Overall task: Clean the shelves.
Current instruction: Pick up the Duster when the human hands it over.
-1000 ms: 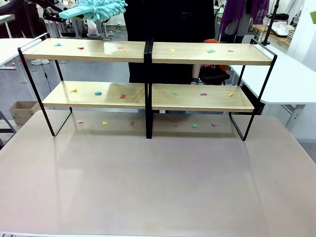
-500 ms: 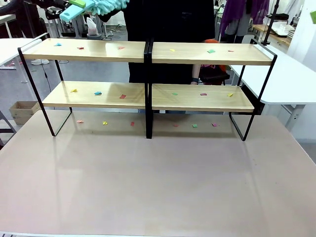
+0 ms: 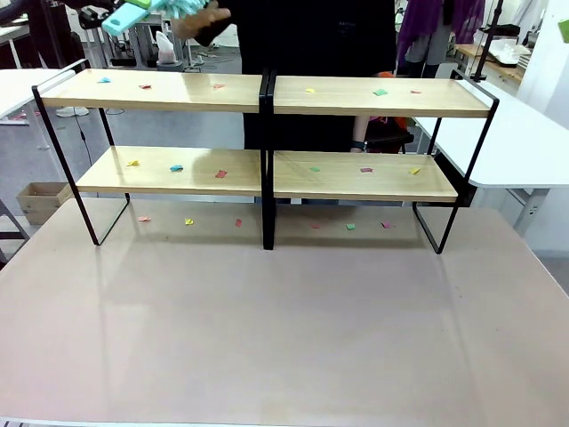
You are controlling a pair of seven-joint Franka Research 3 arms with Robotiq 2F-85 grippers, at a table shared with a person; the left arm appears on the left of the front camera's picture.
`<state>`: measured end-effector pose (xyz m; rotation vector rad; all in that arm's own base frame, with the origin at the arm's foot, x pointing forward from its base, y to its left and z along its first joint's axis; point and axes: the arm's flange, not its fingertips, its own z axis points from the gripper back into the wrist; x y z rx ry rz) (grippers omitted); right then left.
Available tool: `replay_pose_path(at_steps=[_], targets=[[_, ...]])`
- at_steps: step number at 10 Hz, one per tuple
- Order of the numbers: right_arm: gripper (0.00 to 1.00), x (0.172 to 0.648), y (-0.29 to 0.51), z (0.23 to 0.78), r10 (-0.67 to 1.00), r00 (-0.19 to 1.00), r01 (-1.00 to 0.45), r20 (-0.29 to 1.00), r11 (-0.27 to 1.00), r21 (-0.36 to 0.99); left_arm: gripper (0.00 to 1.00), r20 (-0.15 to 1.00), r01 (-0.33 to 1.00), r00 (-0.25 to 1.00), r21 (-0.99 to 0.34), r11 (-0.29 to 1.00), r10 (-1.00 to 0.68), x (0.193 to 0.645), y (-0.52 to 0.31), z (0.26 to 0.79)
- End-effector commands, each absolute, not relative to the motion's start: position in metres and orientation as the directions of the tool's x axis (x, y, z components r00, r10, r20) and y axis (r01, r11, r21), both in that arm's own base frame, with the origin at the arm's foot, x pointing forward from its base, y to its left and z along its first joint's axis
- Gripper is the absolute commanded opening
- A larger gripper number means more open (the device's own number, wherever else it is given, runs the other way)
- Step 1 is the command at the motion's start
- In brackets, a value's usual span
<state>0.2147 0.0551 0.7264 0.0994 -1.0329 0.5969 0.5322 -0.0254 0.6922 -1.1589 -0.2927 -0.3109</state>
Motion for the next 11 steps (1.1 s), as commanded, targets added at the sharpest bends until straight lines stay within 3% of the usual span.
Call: replay_pose_path(at_steps=[1, 3, 5, 9, 11], targets=[[1.0, 0.215, 0.054, 0.726, 0.417, 0.368, -0.517, 0.831, 0.835, -0.19, 0.0, 0.471, 0.51, 0.859, -0.752, 0.419, -0.201, 0.484, 0.014, 0.722], [1.0, 0.215, 0.054, 0.726, 0.417, 0.368, -0.517, 0.831, 0.835, -0.19, 0.0, 0.508, 0.596, 0.803, -0.67, 0.442, -0.312, 0.413, 0.076, 0.74], [1.0, 0.215, 0.054, 0.726, 0.417, 0.368, -0.517, 0.831, 0.835, -0.19, 0.0, 0.5, 0.6, 0.8, -0.643, 0.477, -0.332, 0.344, 0.134, 0.736], [1.0, 0.215, 0.054, 0.726, 0.417, 0.368, -0.517, 0.831, 0.835, -0.19, 0.0, 0.352, 0.464, 0.886, -0.641, 0.612, -0.303, 0.247, 0.193, 0.669], [1.0, 0.215, 0.054, 0.726, 0.417, 0.368, -0.517, 0.831, 0.835, -0.19, 0.0, 0.359, 0.419, 0.906, -0.683, 0.598, -0.224, 0.214, 0.209, 0.635]])
